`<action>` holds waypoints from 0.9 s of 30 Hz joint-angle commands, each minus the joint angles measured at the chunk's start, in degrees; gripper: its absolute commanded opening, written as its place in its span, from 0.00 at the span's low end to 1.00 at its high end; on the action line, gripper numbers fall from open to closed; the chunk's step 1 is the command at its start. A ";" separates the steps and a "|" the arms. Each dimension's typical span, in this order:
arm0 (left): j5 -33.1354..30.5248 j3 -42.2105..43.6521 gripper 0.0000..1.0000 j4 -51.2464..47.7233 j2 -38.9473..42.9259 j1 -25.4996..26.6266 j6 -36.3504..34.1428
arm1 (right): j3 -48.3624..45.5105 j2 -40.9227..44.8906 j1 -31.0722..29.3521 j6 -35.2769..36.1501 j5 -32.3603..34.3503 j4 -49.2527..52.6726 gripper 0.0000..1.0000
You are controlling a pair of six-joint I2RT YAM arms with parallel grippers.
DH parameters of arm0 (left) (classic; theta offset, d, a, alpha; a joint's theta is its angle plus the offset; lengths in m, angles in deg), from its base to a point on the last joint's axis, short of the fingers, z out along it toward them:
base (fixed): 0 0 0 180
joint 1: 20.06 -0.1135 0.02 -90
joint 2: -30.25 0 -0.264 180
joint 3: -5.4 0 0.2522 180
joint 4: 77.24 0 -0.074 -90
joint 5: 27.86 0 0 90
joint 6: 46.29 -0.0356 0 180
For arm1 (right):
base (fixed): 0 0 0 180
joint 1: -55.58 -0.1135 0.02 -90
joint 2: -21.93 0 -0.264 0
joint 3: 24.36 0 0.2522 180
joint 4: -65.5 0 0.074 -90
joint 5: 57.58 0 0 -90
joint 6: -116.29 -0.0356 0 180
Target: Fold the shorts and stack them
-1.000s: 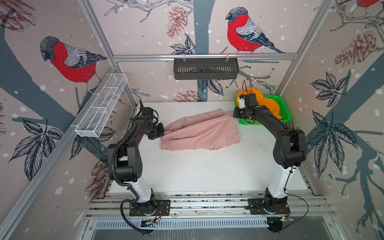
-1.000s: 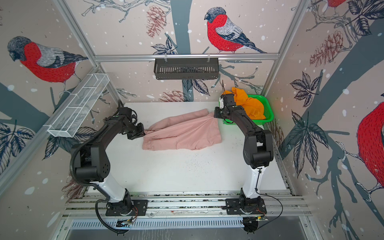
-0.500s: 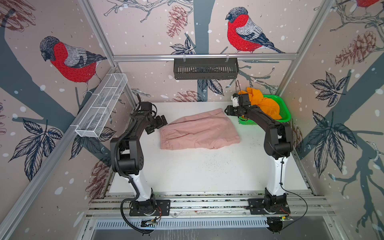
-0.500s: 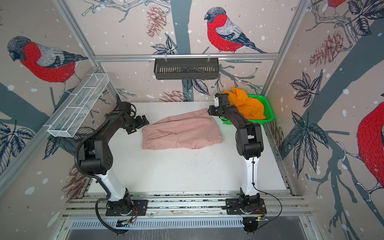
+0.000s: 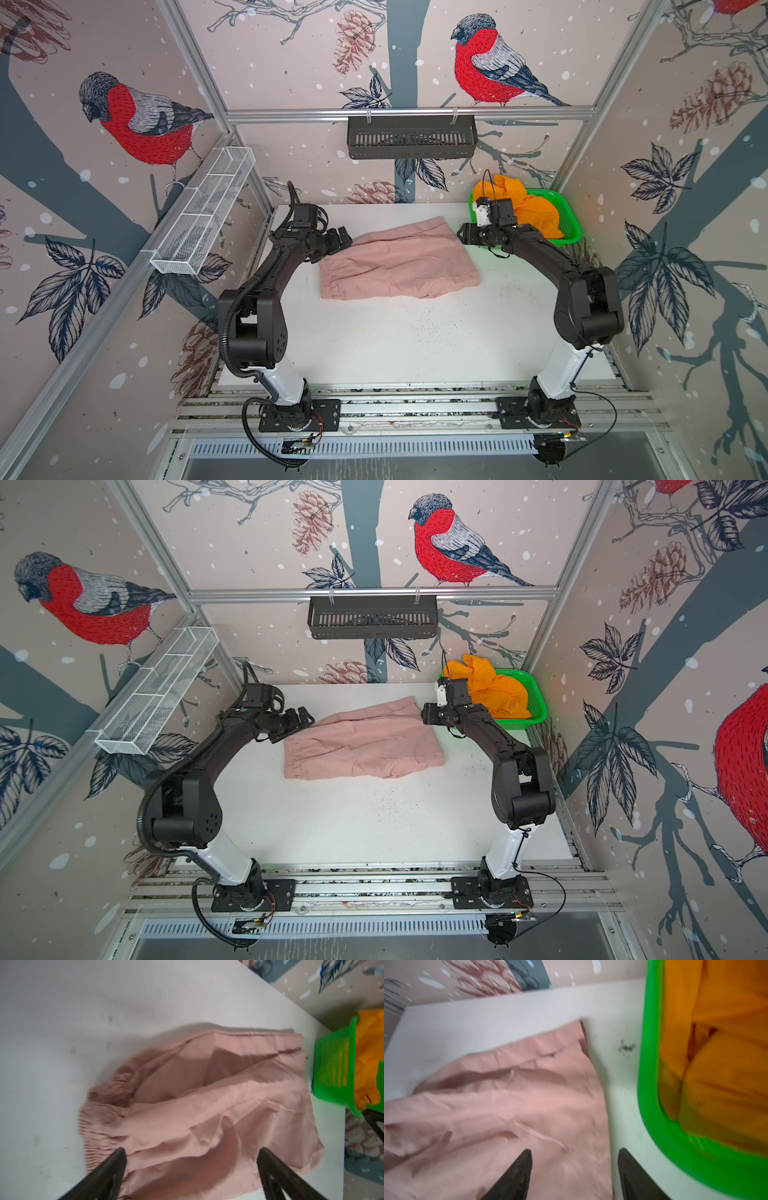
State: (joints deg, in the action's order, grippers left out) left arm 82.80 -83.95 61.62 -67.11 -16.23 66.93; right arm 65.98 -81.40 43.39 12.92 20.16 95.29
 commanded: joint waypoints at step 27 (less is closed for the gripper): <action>-0.45 12.85 0.98 19.82 -11.09 5.02 -0.86 | -39.45 17.85 -4.80 -14.51 1.47 -10.69 0.40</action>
State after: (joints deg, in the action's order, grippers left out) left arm 82.63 -72.28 86.73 -78.69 -12.38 65.75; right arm 30.40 -68.28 40.00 4.92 20.89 82.64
